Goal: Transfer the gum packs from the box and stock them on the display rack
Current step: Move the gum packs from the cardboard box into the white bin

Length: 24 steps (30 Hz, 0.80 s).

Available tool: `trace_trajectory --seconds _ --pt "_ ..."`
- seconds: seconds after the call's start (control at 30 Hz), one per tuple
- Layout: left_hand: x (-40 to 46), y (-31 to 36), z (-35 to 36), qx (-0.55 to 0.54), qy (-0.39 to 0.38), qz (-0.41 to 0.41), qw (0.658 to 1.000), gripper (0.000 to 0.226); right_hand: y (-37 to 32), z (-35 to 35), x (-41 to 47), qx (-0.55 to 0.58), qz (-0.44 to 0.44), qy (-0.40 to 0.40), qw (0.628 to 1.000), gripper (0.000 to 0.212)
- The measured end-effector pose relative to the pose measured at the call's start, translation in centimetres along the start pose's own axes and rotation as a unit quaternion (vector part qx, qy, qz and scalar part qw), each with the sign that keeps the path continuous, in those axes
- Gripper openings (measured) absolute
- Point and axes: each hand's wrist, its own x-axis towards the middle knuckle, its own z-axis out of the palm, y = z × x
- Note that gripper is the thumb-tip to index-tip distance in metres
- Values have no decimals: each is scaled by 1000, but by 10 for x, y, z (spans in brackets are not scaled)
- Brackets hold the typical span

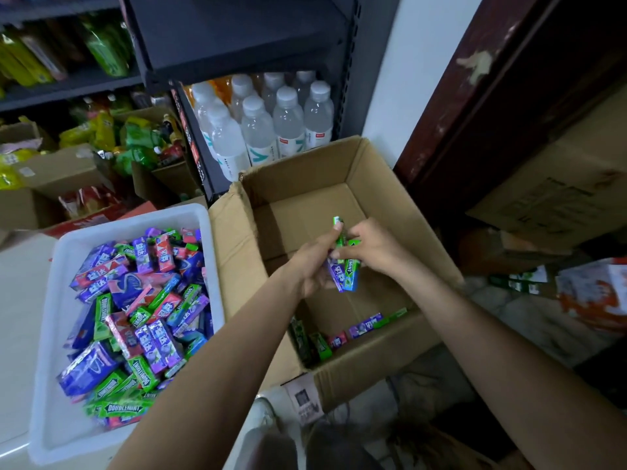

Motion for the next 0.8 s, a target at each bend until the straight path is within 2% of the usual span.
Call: trace_trajectory --seconds 0.1,0.2,0.23,0.33,0.4,0.47,0.57,0.67,0.73,0.8 --pt "4 0 -2 -31 -14 -22 999 37 6 -11 -2 -7 -20 -36 999 25" --pt "11 -4 -4 -59 1 -17 998 30 11 -11 -6 37 -28 -52 998 24" --pt "13 -5 -5 -77 19 -11 997 26 13 -11 -6 56 -30 -26 998 25" --pt "15 -6 -14 -99 94 45 990 16 15 -10 -3 105 -29 147 983 18" --pt "11 -5 -18 -74 115 86 987 15 13 -10 0 169 -19 197 965 12" --pt "4 -1 -18 -3 110 107 988 14 3 -5 2 191 -5 190 963 17" --pt "-4 2 -17 88 88 107 986 17 -11 5 1 263 -9 137 955 19" --pt "-14 5 -21 105 67 100 987 30 -15 12 1 295 6 129 947 8" --pt "-21 6 -25 115 69 105 985 38 -15 17 0 294 20 144 945 14" --pt "-28 7 -28 111 78 112 985 36 -17 23 -2 310 26 135 941 17"
